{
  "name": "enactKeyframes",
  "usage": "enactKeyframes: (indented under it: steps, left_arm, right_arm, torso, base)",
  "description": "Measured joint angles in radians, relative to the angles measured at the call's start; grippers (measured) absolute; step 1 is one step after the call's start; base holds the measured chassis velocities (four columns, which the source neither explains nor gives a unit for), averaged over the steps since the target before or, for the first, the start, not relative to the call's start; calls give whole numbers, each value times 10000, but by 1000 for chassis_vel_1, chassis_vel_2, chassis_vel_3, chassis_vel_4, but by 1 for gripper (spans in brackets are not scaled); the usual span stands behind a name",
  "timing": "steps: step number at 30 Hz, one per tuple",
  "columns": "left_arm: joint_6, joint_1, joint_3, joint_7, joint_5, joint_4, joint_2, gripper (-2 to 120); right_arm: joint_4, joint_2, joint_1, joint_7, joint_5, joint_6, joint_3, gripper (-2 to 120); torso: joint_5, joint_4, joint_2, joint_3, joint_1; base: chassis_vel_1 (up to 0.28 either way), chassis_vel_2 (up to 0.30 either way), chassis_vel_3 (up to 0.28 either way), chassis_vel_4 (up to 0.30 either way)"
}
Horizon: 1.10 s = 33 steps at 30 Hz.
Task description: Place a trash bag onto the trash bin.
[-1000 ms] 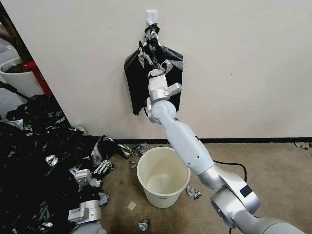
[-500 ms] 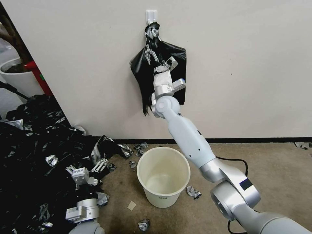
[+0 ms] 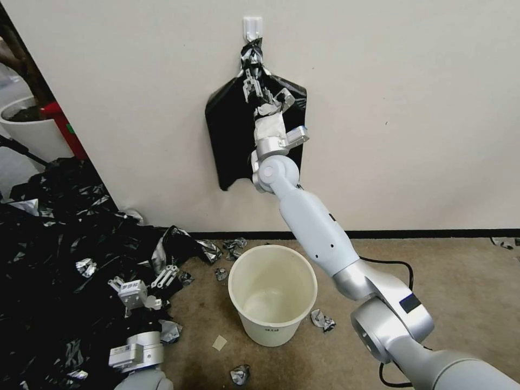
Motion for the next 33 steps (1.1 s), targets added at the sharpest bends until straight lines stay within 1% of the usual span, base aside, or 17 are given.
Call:
enactKeyframes:
  steps: [1,2,3,7,8,10,11,18,20,22,26,29,30,32,33]
  left_arm:
    - [-12,0,12,-13,51,24,-31,100]
    - [-16,0,23,-24,81,37,-53,100]
    - [-16,0,23,-24,81,37,-53,100]
    - [-23,-15,37,-67,206,77,-131,100]
    - [-23,-15,37,-67,206,77,-131,100]
    - [-24,-25,44,-100,246,92,-151,100]
    - [-24,-34,45,-116,260,106,-158,100]
    - [-25,-113,55,-162,289,206,-183,100]
    - [-26,-144,61,-171,289,260,-188,100]
    - [-45,-178,67,-191,284,330,-184,100]
    - [-69,-206,69,-200,271,394,-161,100]
    - [-92,-237,68,-213,223,445,-120,100]
    - [-92,-237,68,-213,223,445,-120,100]
    - [-112,-267,43,-230,156,501,-52,100]
    - [-112,-267,43,-230,156,501,-52,100]
  right_arm:
    - [1,0,5,-27,-11,2,3,34]
    - [11,0,5,-45,-16,4,6,31]
    - [11,0,5,-45,-16,4,6,31]
    - [70,0,-6,-149,-22,10,5,13]
    - [70,0,-6,-149,-22,10,5,13]
    - [41,1,3,-206,-23,11,34,3]
    - [7,1,18,-229,-24,13,52,0]
    - [47,-1,-101,-557,-13,112,197,0]
    - [250,-2,-302,-835,25,126,216,0]
    - [728,-2,-720,-1237,156,136,217,0]
    - [1110,-2,-1083,-1604,271,160,132,0]
    - [1724,-93,-1758,-2410,423,227,-18,0]
    - [1724,-93,-1758,-2410,423,227,-18,0]
    - [2197,-434,-2514,-3358,528,232,-64,0]
    - [2197,-434,-2514,-3358,528,232,-64,0]
  torso:
    - [0,0,0,0,0]
    - [0,0,0,0,0]
    - [0,0,0,0,0]
    - [0,0,0,0,0]
    - [0,0,0,0,0]
    - [0,-1,0,0,0]
    - [0,0,0,0,0]
    - [0,0,0,0,1]
    - [0,0,0,0,1]
    - [0,1,0,0,0]
    - [0,0,1,0,0]
    - [-1,3,2,-1,0]
    - [-1,3,2,-1,0]
    - [1,1,2,0,0]
    - [1,1,2,0,0]
  base:
    - [0,0,0,0]
    - [0,0,0,0]
    - [0,0,0,0]
    - [0,0,0,0]
    - [0,0,0,0]
    - [0,0,0,0]
    - [0,0,0,0]
    - [0,0,0,0]
    - [0,0,0,0]
    - [0,0,0,0]
    - [0,0,0,0]
    - [0,0,0,0]
    - [0,0,0,0]
    - [0,0,0,0]
    - [0,0,0,0]
